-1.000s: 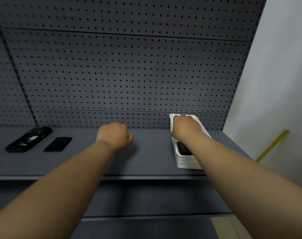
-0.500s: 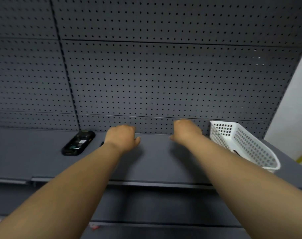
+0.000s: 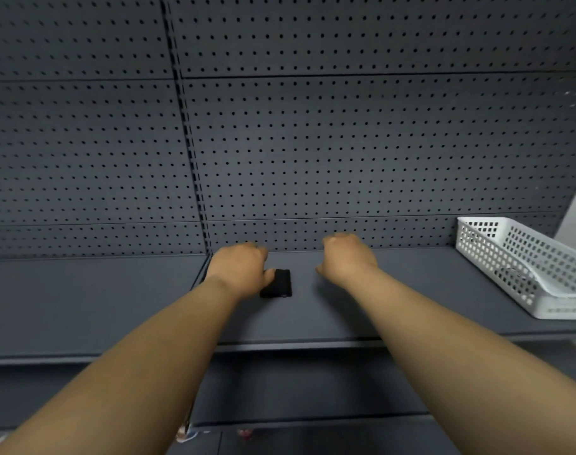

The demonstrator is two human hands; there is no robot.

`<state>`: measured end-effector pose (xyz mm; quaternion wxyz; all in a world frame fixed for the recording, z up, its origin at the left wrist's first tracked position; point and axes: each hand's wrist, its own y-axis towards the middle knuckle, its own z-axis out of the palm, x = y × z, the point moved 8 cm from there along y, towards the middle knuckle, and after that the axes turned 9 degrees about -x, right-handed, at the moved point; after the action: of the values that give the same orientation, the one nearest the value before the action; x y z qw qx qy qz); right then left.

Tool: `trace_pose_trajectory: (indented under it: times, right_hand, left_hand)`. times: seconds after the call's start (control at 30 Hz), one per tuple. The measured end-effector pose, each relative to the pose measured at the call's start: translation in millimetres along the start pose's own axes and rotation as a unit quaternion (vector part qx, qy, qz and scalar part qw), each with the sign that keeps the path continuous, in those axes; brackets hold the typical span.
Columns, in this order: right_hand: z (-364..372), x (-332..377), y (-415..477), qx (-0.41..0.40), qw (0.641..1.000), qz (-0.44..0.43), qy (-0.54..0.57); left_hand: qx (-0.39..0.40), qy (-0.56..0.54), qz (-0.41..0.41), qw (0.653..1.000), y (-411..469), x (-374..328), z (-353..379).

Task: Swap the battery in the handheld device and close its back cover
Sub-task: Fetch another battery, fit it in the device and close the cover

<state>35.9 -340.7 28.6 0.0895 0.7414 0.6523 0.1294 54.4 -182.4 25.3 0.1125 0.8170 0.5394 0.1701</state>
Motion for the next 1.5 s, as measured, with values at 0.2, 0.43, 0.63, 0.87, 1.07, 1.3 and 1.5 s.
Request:
trace_pose_trajectory:
  times: [0.2, 0.43, 0.63, 0.87, 1.07, 1.3, 1.5]
  right_hand:
    - [3.2, 20.4, -5.8, -0.009, 1.0, -0.011, 0.004]
    - [0.5, 23.5, -5.6, -0.017, 0.999, -0.027, 0.006]
    - [-7.3, 18.7, 0.4, -0.024, 0.999, -0.042, 0.002]
    - [-9.6, 28.4, 10.6, -0.033, 0.998, -0.057, 0.0]
    - [-5.5, 67.4, 17.5, -0.034, 0.996, -0.077, 0.004]
    - [3.9, 136.9, 32.6, -0.038, 0.997, -0.068, 0.005]
    - [14.6, 208.5, 39.7, -0.028, 0.998, -0.055, 0.012]
  left_hand:
    - [-0.005, -0.001, 0.007, 1.0, -9.2, 11.9, 1.3]
    - [0.0, 0.009, 0.001, 1.0, -12.6, 14.8, 0.3]
    - [-0.001, 0.009, -0.013, 1.0, -9.4, 12.9, -3.5]
    - [-0.014, 0.011, -0.037, 0.999, -15.0, 26.3, -7.0]
    - [-0.016, 0.021, -0.054, 0.998, -22.3, 62.2, -3.6]
    - [-0.008, 0.013, -0.043, 0.999, -26.0, 131.3, 5.3]
    - [-0.003, 0.021, -0.02, 1.0, -30.4, 200.6, 10.1]
